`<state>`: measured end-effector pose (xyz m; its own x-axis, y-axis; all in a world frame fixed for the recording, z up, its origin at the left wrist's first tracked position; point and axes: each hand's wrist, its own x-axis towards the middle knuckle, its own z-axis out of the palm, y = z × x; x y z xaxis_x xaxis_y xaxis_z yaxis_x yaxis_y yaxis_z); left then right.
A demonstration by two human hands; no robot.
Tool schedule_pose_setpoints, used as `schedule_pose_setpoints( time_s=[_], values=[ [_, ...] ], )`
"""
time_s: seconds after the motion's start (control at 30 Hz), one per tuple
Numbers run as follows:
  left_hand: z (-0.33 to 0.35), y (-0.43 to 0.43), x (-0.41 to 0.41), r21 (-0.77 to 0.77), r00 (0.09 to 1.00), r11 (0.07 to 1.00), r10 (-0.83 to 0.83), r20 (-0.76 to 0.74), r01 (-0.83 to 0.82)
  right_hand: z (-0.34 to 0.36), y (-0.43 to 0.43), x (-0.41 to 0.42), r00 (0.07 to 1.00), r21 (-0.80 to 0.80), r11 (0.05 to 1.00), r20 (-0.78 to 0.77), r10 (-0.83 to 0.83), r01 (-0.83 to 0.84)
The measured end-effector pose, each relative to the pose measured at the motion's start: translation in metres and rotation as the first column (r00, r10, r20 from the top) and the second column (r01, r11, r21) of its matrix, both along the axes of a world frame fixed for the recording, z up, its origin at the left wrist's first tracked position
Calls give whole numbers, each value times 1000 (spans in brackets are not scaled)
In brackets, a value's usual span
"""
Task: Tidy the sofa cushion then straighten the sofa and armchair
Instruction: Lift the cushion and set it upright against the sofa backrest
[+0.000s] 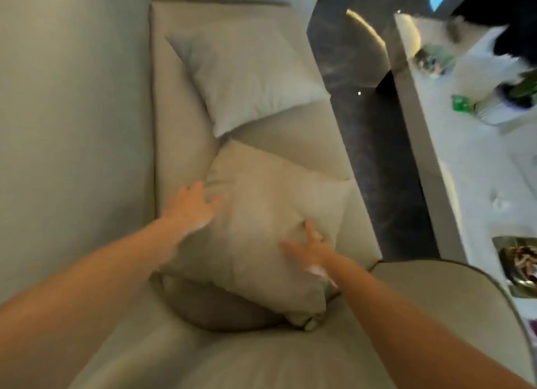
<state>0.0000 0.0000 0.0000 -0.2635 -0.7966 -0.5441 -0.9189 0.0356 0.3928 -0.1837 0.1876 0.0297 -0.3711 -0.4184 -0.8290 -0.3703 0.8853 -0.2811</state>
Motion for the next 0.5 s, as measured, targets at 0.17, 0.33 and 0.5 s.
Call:
schedule_pose_setpoints(
  time_s=[0.17, 0.33, 0.5],
  values=[
    [-61, 7, -8, 161, 939, 953, 284, -193, -255, -76, 17, 15, 937, -200, 915, 46, -347, 349],
    [-3, 26, -19, -47, 947, 967, 233, -219, -249, -71, 15, -14, 783, -292, 727, 209, -586, 621],
    [111, 69, -27, -288, 977, 957, -22, -213, -42, -30, 21, -10, 622, -271, 567, 457, -635, 778]
  ],
)
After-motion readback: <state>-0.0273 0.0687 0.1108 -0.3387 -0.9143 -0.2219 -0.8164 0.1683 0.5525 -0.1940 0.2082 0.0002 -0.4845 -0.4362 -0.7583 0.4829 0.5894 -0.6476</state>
